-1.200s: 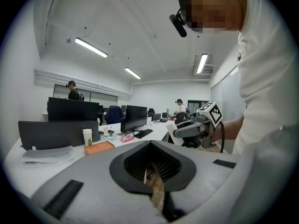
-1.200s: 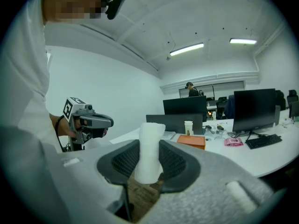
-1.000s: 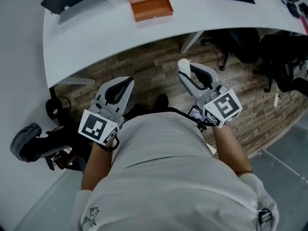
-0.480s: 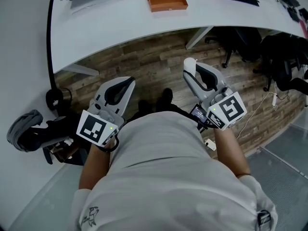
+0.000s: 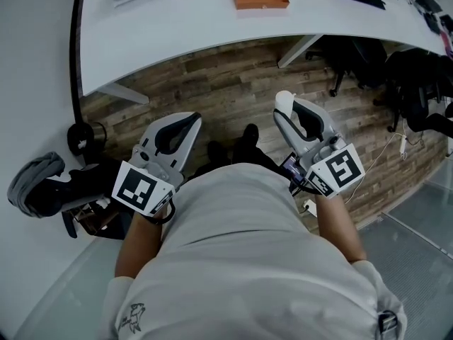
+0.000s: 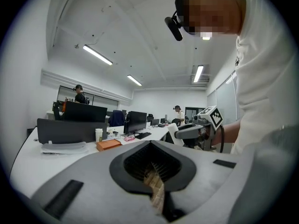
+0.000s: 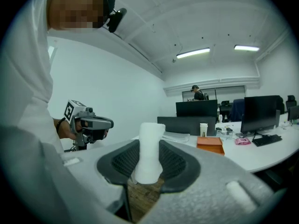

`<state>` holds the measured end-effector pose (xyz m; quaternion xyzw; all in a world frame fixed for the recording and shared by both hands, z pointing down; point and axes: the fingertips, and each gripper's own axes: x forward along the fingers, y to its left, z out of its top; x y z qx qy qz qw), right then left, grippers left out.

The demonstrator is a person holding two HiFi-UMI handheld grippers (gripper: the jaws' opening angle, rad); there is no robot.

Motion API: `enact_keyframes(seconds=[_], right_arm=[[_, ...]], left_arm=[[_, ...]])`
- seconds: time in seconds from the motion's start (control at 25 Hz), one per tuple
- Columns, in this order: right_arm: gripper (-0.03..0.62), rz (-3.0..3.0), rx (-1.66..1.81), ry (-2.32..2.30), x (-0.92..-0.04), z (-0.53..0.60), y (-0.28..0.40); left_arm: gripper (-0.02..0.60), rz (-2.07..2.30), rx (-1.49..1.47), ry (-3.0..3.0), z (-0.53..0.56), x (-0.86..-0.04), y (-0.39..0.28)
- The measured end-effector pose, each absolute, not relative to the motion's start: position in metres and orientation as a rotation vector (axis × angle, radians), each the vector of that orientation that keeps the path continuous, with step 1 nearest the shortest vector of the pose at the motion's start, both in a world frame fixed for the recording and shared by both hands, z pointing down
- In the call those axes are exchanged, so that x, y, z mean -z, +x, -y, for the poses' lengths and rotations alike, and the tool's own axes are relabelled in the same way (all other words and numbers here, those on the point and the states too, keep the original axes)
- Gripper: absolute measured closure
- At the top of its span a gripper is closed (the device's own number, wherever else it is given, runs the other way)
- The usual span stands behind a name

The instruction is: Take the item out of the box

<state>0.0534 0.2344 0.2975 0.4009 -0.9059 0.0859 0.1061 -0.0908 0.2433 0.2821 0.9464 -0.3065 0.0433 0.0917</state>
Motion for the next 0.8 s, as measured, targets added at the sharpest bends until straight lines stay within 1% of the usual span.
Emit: enact_keyframes(seconds=[0.32,0.8], right_arm=[[0.464,2.67,-0.236,1.185,-0.291,-0.234,0.037],[0.464,2.659,-0.231,1.195,-0.289,-0.228,0.034]], left_arm=[[0.584,0.906,-0.109,2.812,-0.245,-0.281,-0.106],[0.584,0.896,-0.095,2.806,-0.24,-0.282,-0.11]])
